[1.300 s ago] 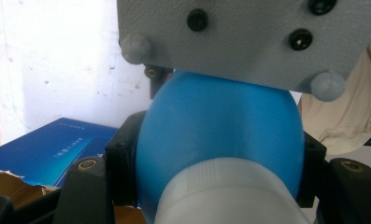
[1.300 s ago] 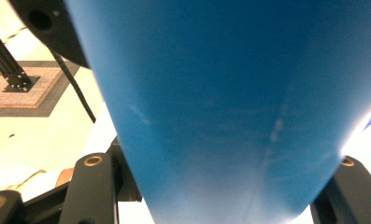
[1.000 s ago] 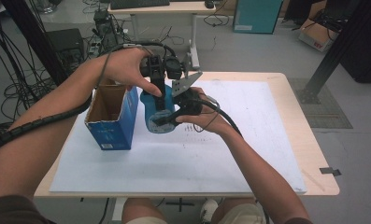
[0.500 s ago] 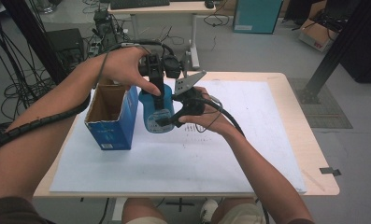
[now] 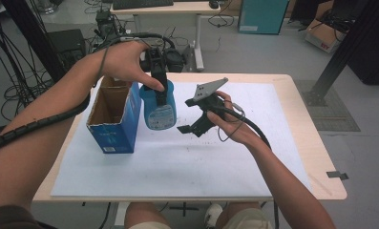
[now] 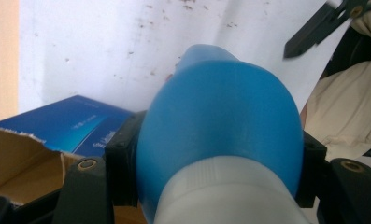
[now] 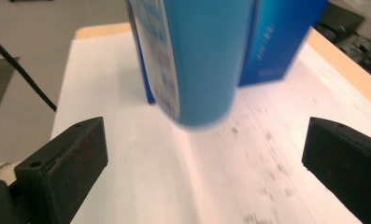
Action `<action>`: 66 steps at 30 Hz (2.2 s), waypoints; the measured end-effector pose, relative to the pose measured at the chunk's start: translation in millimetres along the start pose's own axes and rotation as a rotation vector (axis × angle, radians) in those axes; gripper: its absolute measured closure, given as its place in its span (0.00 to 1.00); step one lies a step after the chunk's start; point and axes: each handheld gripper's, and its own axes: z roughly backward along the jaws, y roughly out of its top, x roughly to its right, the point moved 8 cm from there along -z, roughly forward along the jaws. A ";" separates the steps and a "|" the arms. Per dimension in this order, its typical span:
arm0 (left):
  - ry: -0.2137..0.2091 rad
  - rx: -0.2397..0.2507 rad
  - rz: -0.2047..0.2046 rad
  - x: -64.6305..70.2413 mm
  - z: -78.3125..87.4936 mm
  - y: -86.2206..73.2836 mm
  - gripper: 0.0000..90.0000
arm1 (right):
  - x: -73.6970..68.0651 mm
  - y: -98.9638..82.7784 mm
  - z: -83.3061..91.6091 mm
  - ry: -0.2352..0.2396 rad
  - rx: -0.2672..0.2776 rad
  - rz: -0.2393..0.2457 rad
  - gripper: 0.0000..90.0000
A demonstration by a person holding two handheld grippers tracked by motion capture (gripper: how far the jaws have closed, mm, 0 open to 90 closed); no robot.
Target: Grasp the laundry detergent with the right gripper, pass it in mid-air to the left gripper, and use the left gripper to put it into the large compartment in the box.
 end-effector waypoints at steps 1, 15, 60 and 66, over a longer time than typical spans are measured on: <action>0.003 0.005 0.012 -0.6 1.2 -0.2 0.41 | 1.6 -6.0 6.4 -0.023 -0.017 -0.025 0.00; 0.006 0.026 0.265 -28.4 33.7 -23.9 0.41 | 4.8 -70.8 77.0 -0.175 -0.151 -0.180 0.00; 0.018 0.026 1.206 -98.0 85.2 -143.1 0.41 | 6.0 -94.8 163.7 -0.308 -0.240 -0.214 0.00; 0.007 0.026 1.229 -99.3 74.5 -145.1 0.41 | 4.9 -95.9 166.1 -0.311 -0.239 -0.215 0.00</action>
